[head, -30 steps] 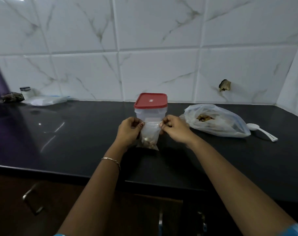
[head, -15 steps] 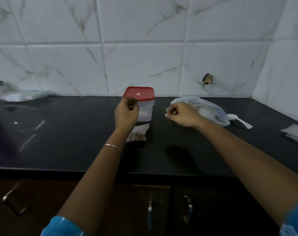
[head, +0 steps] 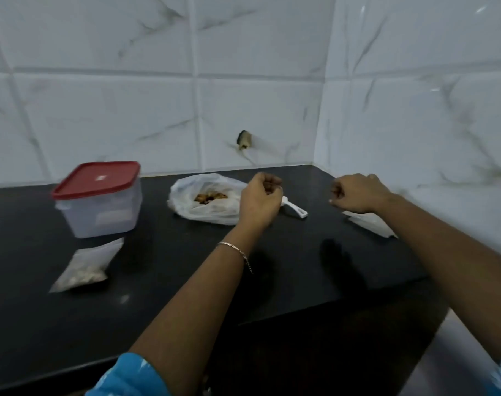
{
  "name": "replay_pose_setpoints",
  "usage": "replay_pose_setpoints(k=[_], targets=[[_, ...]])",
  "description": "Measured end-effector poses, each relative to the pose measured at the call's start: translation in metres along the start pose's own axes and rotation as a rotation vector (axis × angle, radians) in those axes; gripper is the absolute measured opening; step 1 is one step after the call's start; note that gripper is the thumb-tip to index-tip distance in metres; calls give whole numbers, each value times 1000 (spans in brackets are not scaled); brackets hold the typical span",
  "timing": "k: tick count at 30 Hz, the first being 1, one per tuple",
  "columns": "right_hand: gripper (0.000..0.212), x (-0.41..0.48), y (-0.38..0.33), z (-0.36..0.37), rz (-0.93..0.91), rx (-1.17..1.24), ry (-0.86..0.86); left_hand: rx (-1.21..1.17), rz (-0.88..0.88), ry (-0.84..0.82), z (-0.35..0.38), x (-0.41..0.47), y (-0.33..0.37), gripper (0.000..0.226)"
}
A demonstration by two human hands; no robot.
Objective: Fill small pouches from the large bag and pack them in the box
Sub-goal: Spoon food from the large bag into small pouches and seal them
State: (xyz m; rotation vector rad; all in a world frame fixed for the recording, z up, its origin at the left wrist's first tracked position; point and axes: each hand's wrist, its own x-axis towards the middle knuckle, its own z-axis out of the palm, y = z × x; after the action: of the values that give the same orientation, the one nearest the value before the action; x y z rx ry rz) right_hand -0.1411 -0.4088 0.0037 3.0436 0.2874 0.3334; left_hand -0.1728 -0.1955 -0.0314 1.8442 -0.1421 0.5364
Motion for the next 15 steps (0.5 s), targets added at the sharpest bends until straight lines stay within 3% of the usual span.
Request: replay_pose_setpoints(k=[5,8,12,15], targets=[[60,-3,74,23,189,431,-51,-17,-51,-149,59,5,-9,13],[73,-6,92,38,246,579,-145,-61,-91,-292,78,11,-16,9],[73,-6,102,55,261,685,-152,-65,-153,-434,85,16,-21,8],[59,-5,109,59,267,733,-80,-38,-153,-465,83,18,-27,11]])
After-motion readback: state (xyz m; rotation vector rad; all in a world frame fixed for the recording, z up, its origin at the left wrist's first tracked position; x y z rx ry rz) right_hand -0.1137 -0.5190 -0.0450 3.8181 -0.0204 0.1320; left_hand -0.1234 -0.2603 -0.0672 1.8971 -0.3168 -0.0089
